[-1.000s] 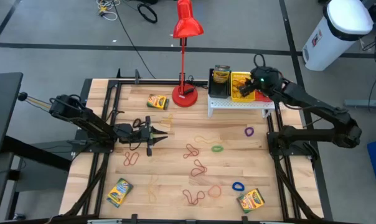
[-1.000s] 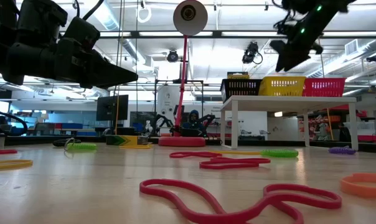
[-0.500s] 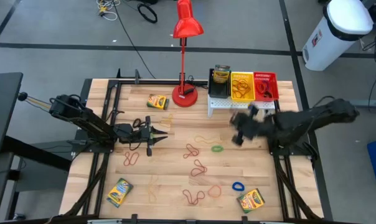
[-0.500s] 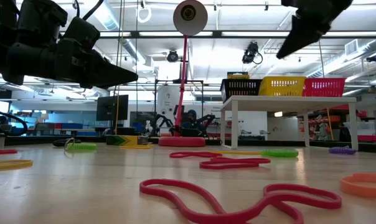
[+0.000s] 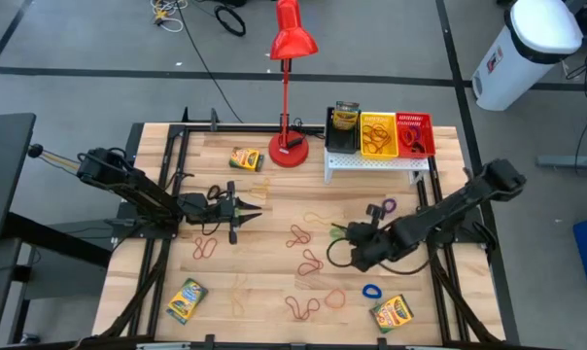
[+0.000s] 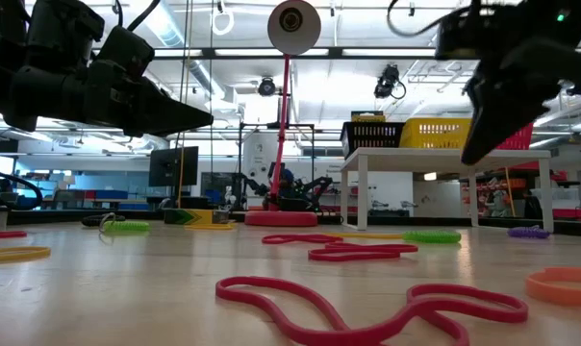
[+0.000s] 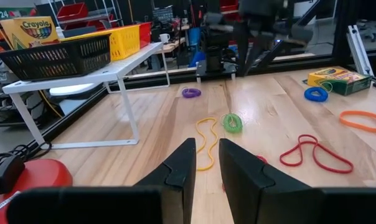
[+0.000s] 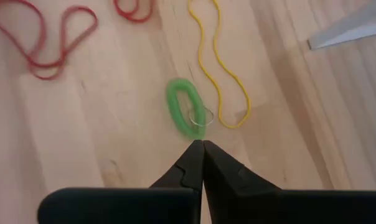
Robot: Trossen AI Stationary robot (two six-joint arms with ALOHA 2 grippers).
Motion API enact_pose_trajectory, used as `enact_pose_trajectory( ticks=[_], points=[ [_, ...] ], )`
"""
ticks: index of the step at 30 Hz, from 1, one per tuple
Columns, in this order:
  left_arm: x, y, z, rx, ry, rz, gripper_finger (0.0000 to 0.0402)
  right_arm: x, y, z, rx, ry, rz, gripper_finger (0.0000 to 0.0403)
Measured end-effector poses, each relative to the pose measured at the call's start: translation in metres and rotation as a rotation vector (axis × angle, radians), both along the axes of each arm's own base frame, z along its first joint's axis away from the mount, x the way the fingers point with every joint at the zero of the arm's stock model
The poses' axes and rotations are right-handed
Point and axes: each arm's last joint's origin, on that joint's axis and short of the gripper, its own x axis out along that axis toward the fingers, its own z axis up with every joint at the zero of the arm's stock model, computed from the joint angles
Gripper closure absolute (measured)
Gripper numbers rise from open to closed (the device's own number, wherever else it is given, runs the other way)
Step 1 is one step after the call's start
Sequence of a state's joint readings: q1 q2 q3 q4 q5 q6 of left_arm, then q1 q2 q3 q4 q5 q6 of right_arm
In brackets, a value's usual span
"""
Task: Pick & Place Office Desk Supplies
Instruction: Put the right green spring keychain into the red bin
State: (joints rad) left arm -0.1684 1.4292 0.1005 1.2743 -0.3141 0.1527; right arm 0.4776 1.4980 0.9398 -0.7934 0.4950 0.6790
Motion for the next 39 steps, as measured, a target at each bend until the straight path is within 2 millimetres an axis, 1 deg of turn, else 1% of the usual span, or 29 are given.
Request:
enact_pose_trajectory(
  ticks=[3,6,9,13,15,20,24,26,29,31,37,39],
  points=[
    [0.0,0.0,0.0,-0.007,-0.001,0.0,0.0323,0.007,-0.002,-0.013,-0.009,-0.001,0.023,0.0371],
    [0.0,0.0,-0.001,-0.006,0.008,0.0,0.0323,0.02,-0.012,-0.028,0.067,-0.018,0.048,0.034],
    [0.0,0.0,-0.002,-0.006,0.019,0.001,0.0323,0.031,-0.022,-0.037,0.128,-0.023,0.105,0.0299],
    [0.0,0.0,-0.002,-0.002,0.025,0.002,0.0323,0.035,-0.033,-0.043,0.1,0.027,0.147,0.0246],
    [0.0,0.0,-0.002,-0.001,0.025,0.005,0.0323,0.038,-0.037,-0.046,0.09,0.042,0.159,0.0226],
    [0.0,0.0,-0.002,-0.002,0.025,0.007,0.0323,0.043,-0.043,-0.061,0.122,0.104,0.173,0.019],
    [0.0,0.0,-0.003,-0.001,0.03,0.007,0.0323,0.046,-0.047,-0.069,0.135,0.127,0.166,0.0176],
    [0.0,0.0,-0.003,-0.001,0.03,0.008,0.0323,0.047,-0.048,-0.071,0.141,0.137,0.176,0.018],
    [0.0,0.0,-0.003,-0.001,0.031,0.008,0.0323,0.047,-0.048,-0.07,0.142,0.132,0.186,0.0208],
    [0.0,0.0,-0.003,-0.001,0.032,0.008,0.0323,0.047,-0.047,-0.069,0.148,0.125,0.19,0.0238],
    [0.0,0.0,-0.003,-0.001,0.032,0.008,0.0323,0.044,-0.049,-0.064,0.13,0.118,0.186,0.035],
    [0.0,0.0,-0.003,-0.001,0.032,0.008,0.0323,0.043,-0.05,-0.059,0.118,0.109,0.189,0.0376]
  ],
)
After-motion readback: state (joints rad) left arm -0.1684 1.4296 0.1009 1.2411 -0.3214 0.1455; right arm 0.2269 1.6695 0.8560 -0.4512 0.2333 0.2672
